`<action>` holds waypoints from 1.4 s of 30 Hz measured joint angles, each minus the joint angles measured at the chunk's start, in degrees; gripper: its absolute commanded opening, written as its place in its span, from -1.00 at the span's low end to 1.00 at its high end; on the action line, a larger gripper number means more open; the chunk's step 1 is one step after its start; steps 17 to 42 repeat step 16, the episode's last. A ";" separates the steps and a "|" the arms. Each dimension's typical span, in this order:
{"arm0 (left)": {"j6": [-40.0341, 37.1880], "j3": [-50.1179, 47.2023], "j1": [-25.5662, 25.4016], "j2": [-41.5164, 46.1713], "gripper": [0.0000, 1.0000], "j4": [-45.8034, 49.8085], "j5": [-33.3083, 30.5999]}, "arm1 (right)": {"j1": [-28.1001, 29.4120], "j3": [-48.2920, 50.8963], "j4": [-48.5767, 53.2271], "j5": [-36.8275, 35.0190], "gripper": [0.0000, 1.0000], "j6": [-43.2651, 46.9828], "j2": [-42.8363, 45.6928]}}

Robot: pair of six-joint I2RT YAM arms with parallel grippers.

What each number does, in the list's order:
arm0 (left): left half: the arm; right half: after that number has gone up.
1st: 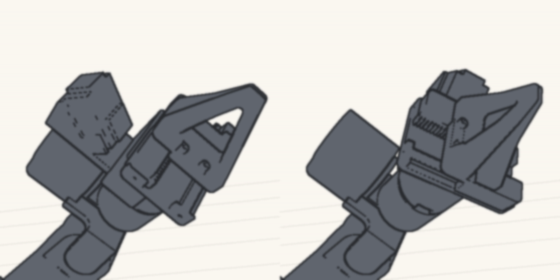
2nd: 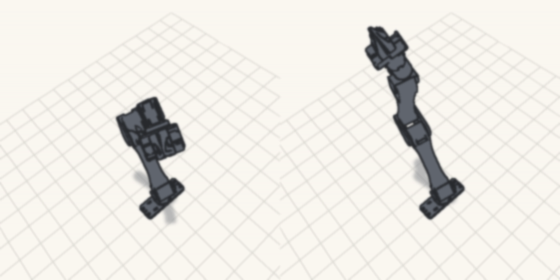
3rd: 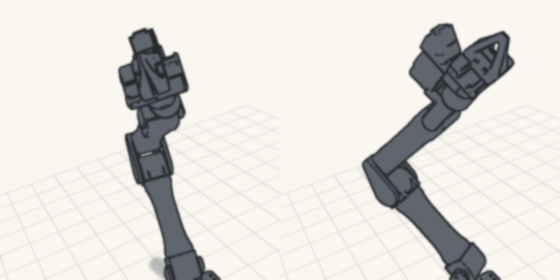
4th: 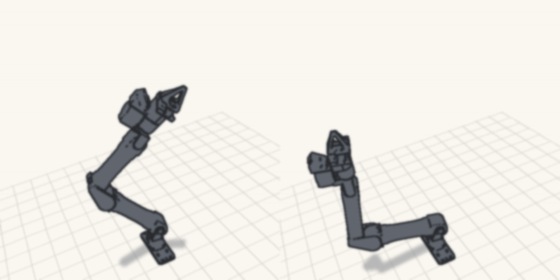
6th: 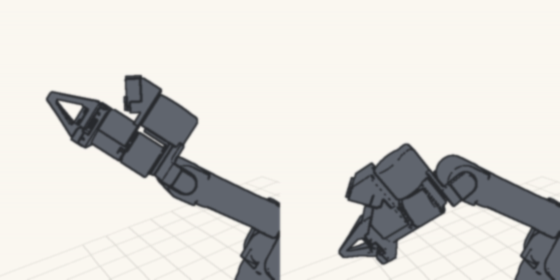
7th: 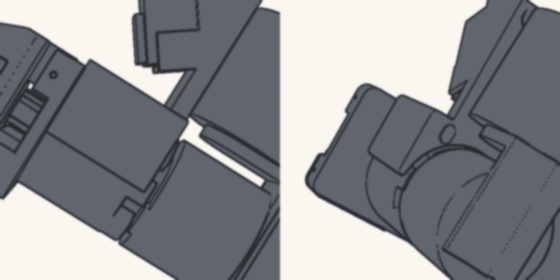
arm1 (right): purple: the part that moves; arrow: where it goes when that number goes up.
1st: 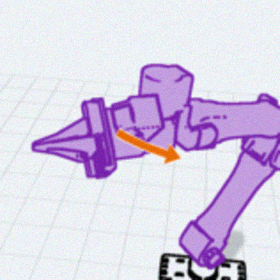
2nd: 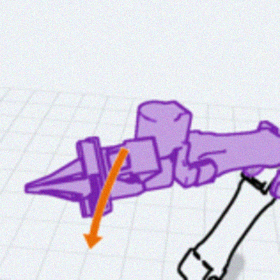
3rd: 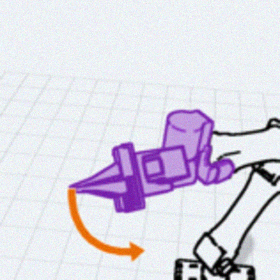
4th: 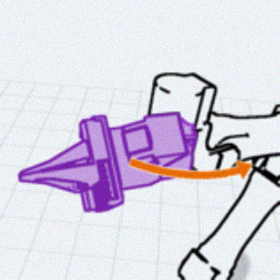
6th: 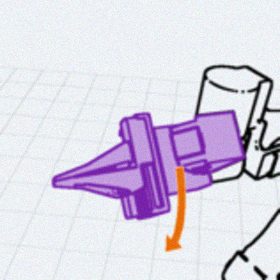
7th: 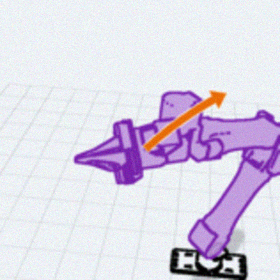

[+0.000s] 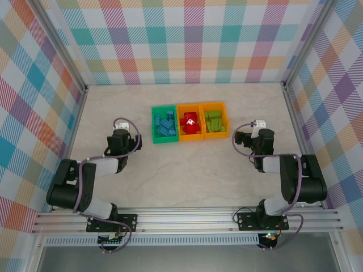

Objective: Sort the legos into containers by color

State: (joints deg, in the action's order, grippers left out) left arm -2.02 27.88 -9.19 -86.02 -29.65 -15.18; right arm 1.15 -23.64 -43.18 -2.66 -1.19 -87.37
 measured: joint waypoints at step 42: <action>0.72 -3.87 4.07 -3.52 1.00 -14.27 5.33 | -0.07 0.00 -0.57 1.25 1.00 0.04 0.00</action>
